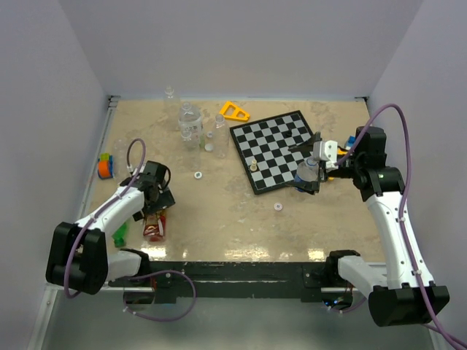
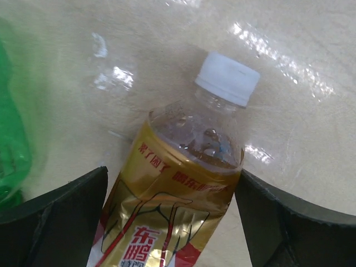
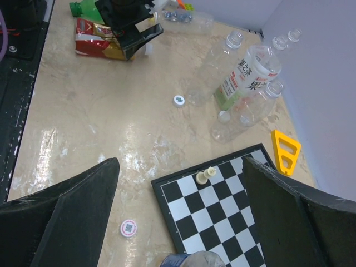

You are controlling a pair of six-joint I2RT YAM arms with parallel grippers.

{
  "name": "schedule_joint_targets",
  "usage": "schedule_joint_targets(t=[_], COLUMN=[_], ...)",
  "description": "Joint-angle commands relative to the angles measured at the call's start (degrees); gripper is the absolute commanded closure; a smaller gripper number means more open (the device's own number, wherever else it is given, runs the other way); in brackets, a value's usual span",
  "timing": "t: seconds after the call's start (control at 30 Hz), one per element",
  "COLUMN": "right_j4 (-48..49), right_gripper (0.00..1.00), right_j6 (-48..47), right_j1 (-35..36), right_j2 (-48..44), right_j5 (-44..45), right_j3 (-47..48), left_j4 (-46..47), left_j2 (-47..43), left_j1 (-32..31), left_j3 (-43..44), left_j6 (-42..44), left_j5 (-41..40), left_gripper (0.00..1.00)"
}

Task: Unscrew the bottle caps
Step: Pick up the plastic bottle from the corner of the board.

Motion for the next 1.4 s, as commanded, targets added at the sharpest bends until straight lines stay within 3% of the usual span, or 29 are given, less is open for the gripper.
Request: schedule_joint_targets(t=[0.0, 0.27, 0.4, 0.6, 0.7, 0.83, 0.93, 1.2, 1.37], right_j4=[-1.1, -1.4, -2.3, -8.5, -14.7, -21.3, -20.1, 1.2, -2.3], right_gripper=[0.05, 0.04, 0.04, 0.04, 0.05, 0.05, 0.05, 0.06, 0.06], right_j6=[-1.5, -2.1, -3.6, -8.6, -12.8, -15.6, -12.4, 15.6, 15.8], right_j1=[0.2, 0.2, 0.1, 0.3, 0.4, 0.7, 1.6, 10.3, 10.6], right_j2=[-1.2, -0.9, -0.4, 1.6, 3.6, 5.7, 5.3, 1.7, 3.6], right_j5=[-2.3, -2.1, -1.6, 0.1, 2.5, 4.6, 5.6, 11.1, 10.1], right_j3=[0.3, 0.1, 0.2, 2.8, 5.6, 9.0, 9.9, 7.1, 9.5], left_j4=[2.4, 3.8, 3.7, 6.1, 11.7, 19.7, 26.3, 50.7, 60.7], left_j2=[1.1, -1.0, -7.2, -20.1, -27.2, -32.9, -34.1, -26.5, -18.5], left_j1=[0.3, 0.3, 0.2, 0.0, -0.2, -3.8, -9.9, -19.3, -27.4], left_j3=[0.8, -1.0, -1.0, -0.8, -1.3, -0.5, 2.0, 8.6, 12.4], left_j6=[-0.6, 1.8, 2.9, 7.1, 9.1, 8.8, 8.4, 7.9, 10.4], left_j5=[6.9, 16.4, 20.5, 36.1, 46.9, 54.9, 54.3, 49.6, 40.4], left_gripper=[0.08, 0.55, 0.67, 0.7, 0.71, 0.73, 0.74, 0.76, 0.76])
